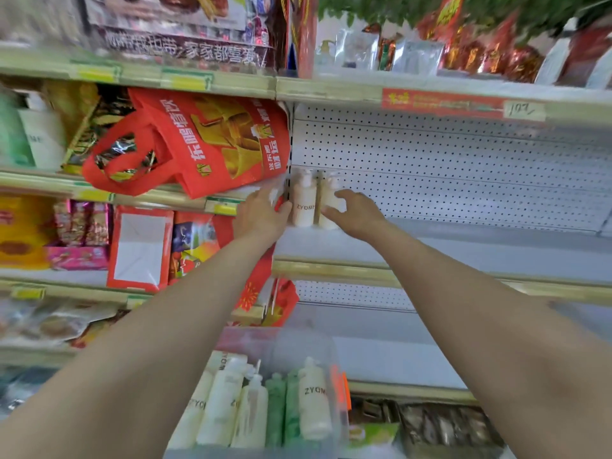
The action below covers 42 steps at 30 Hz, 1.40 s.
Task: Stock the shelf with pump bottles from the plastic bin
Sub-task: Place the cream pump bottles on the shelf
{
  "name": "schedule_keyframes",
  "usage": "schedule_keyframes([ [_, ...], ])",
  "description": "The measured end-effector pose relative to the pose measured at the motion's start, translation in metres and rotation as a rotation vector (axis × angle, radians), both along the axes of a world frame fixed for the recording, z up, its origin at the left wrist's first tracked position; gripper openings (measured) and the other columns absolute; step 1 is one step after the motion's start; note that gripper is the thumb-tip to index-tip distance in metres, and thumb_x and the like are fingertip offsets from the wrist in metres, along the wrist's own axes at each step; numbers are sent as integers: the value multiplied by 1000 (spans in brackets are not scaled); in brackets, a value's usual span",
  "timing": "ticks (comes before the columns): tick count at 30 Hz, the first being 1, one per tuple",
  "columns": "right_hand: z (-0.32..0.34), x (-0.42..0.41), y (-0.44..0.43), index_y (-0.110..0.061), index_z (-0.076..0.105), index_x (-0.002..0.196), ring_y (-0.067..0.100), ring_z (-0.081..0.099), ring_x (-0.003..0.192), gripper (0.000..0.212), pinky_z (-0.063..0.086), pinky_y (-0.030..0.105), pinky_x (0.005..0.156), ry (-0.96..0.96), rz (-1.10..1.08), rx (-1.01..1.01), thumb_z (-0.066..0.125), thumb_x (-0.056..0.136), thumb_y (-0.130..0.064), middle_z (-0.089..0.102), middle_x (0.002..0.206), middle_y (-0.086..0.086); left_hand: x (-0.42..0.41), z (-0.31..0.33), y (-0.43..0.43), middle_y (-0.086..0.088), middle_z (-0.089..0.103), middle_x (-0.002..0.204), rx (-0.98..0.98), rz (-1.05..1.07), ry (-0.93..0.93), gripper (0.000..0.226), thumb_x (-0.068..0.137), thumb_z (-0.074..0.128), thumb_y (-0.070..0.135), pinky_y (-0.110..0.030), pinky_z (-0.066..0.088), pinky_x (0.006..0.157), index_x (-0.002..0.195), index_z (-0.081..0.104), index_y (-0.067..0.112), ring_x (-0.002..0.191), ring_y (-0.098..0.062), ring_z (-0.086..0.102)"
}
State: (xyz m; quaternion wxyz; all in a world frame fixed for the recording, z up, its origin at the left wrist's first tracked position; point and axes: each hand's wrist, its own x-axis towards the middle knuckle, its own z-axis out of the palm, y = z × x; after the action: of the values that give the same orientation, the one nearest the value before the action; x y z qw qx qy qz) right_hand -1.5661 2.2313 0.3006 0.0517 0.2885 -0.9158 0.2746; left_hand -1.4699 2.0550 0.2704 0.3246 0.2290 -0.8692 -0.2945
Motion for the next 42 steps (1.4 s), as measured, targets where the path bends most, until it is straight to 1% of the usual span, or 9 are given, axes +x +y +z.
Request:
schedule_keyframes([
  [5,-53,30,-6,-15,42,148,29,45,135,70,38,37,106,-132,28,56,56,94,-57,45,149,11,40,-62,-17,-11,56,135,73,42,-47,53,91,56,47,-43,42,103,137,52,22,127,-36,48],
  [13,-175,71,-26,-10,44,146,27,44,138,65,34,31,107,-412,119,274,54,97,-51,44,153,8,106,-198,-34,-18,68,113,318,90,-309,56,84,59,56,-42,49,94,122,64,15,110,-36,61],
  [19,-268,102,-48,-11,49,142,28,55,124,66,52,41,100,-868,93,284,62,92,-52,48,147,6,141,-266,-28,-14,62,131,425,148,-516,54,93,61,44,-31,36,100,137,54,14,125,-30,52],
  [22,-300,118,-58,-11,44,144,22,54,122,75,54,38,96,-1120,39,274,68,87,-54,49,145,2,150,-286,-27,-14,68,120,459,161,-473,46,89,70,36,-34,39,101,126,64,10,115,-28,60],
  [26,-314,123,-67,-20,46,128,22,58,103,46,52,43,98,-1318,8,173,68,93,-39,62,128,4,156,-293,-28,-9,70,117,475,201,-433,40,87,72,31,-35,49,96,122,68,13,108,-25,64],
  [29,-325,117,-76,-29,35,145,26,61,109,76,54,46,91,-1429,-9,152,77,83,-45,61,135,3,153,-293,-26,-2,70,121,446,188,-487,42,91,67,37,-28,46,93,128,66,18,107,-19,65],
  [34,-347,109,-87,-15,61,118,26,72,95,70,59,50,83,-1354,-65,167,92,63,-45,75,107,6,146,-297,-29,0,68,126,437,205,-545,38,97,55,41,-26,42,93,131,63,25,116,-21,61],
  [38,-350,104,-88,-5,66,111,22,75,83,50,62,42,72,-1409,-98,52,91,70,-20,77,96,9,141,-292,-33,-4,71,116,389,183,-607,32,100,49,41,-30,43,84,118,70,26,110,-28,62],
  [42,-347,95,-70,-6,63,120,31,73,98,53,57,54,90,-1514,-109,-113,86,72,-9,76,104,12,131,-300,-34,3,66,125,487,126,-698,40,96,49,51,-33,43,92,126,63,28,116,-26,58],
])
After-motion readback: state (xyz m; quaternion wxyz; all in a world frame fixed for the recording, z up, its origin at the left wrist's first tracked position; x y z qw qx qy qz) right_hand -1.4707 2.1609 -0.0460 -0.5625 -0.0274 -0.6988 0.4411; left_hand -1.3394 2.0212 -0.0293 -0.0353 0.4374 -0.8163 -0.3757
